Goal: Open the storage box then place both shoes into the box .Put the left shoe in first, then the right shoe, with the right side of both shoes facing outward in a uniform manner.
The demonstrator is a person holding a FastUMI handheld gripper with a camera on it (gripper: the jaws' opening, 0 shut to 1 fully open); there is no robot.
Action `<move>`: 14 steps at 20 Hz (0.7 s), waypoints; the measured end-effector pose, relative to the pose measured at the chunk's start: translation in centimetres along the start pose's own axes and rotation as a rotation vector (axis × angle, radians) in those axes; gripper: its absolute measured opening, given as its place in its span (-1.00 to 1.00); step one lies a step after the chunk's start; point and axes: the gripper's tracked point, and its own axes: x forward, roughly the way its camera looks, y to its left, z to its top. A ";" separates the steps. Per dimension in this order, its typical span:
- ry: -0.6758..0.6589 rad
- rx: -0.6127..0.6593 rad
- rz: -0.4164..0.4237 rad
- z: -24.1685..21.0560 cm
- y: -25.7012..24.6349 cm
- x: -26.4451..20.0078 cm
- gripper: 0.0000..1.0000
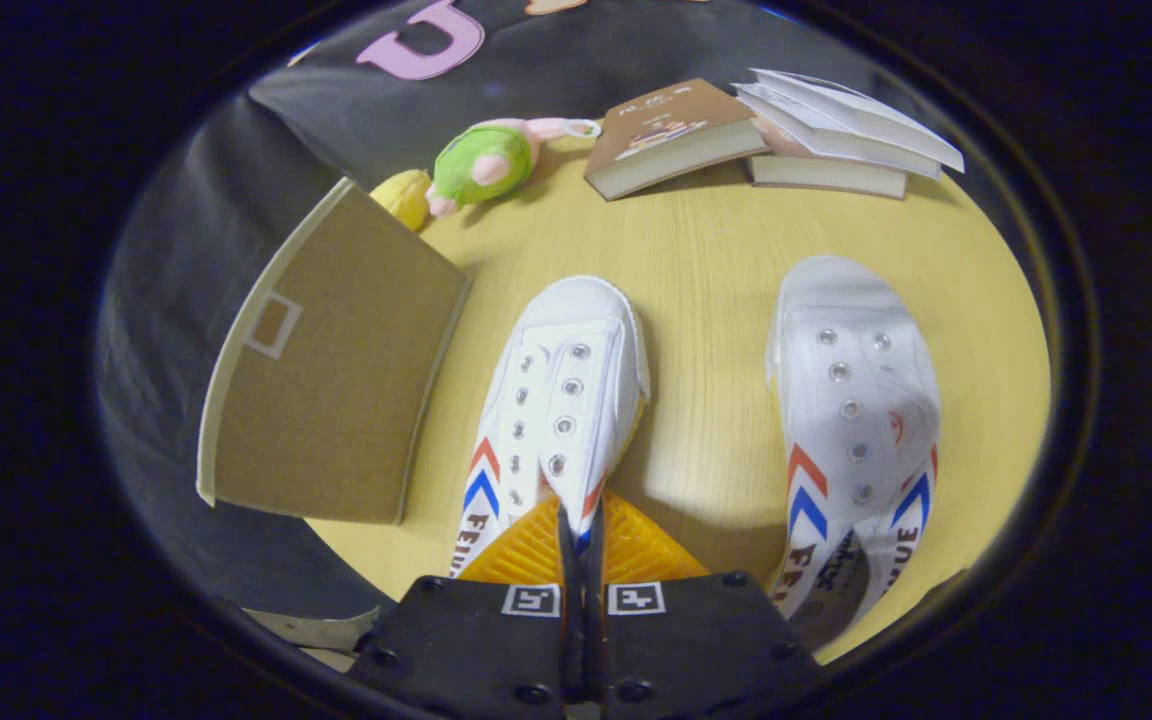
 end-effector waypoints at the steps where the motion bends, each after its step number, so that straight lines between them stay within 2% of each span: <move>1: -0.004 0.028 0.005 -0.1 0.1 -0.2 -0.93; 8: -0.078 0.170 0.057 1.6 2.8 -3.4 -0.93; 14: -0.155 0.162 0.087 5.6 7.6 -7.6 -0.93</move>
